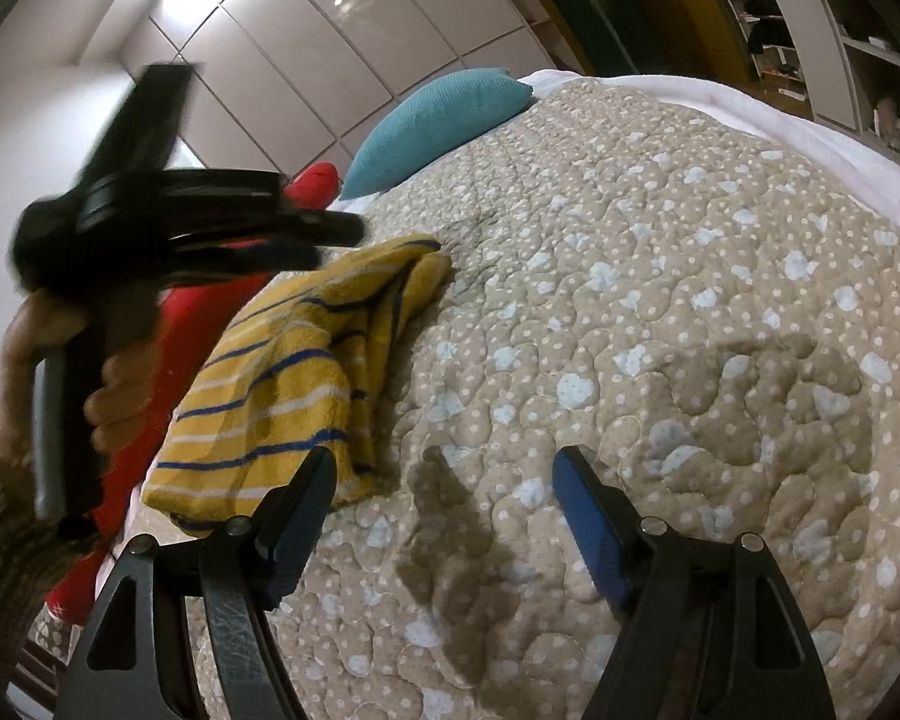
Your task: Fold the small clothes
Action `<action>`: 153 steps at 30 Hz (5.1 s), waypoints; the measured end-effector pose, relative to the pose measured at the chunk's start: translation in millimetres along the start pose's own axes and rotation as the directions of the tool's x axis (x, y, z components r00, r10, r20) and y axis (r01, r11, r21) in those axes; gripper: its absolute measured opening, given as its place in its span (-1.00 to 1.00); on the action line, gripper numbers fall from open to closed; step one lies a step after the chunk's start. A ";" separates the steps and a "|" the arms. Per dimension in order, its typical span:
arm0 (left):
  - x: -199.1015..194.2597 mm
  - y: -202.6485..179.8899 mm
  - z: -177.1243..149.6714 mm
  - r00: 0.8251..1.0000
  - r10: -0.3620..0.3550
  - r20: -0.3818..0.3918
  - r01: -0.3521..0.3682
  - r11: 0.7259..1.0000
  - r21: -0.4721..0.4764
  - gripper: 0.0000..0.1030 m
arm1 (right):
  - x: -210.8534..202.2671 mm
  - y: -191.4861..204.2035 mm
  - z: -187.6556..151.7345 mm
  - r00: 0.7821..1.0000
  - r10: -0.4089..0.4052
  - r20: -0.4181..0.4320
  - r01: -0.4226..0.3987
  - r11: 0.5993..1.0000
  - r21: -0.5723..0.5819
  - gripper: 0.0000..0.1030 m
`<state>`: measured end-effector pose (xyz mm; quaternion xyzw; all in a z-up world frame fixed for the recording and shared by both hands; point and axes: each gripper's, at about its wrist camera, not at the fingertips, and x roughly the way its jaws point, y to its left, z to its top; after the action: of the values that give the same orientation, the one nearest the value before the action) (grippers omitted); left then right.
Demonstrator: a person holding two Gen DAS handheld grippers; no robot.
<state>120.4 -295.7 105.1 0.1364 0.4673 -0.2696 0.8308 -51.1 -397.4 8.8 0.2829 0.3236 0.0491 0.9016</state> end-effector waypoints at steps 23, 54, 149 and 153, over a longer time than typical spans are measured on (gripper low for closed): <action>27.4 -18.1 -56.0 0.922 0.382 0.060 -0.383 0.877 0.289 0.08 | 4.6 2.2 0.6 1.000 -0.027 0.000 0.027 1.000 -0.005 0.52; -148.7 84.0 -229.5 0.968 0.234 0.089 -0.198 0.932 -0.305 0.57 | 6.7 44.4 11.8 0.963 -0.267 -0.028 0.261 0.956 -0.131 0.53; -109.9 42.5 -290.9 0.955 0.287 0.071 -0.246 0.904 -0.350 1.00 | -15.5 108.7 -82.1 0.922 -0.387 0.019 0.361 0.841 -0.404 0.78; -105.2 47.5 -292.7 0.960 0.275 0.057 -0.236 0.901 -0.364 1.00 | -12.5 109.1 -83.7 0.920 -0.392 0.011 0.362 0.839 -0.405 0.78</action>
<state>-102.0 -83.0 39.4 0.0303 0.4411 -0.0768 0.8937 -101.7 -269.7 22.1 0.0217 0.3883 -0.0541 0.9197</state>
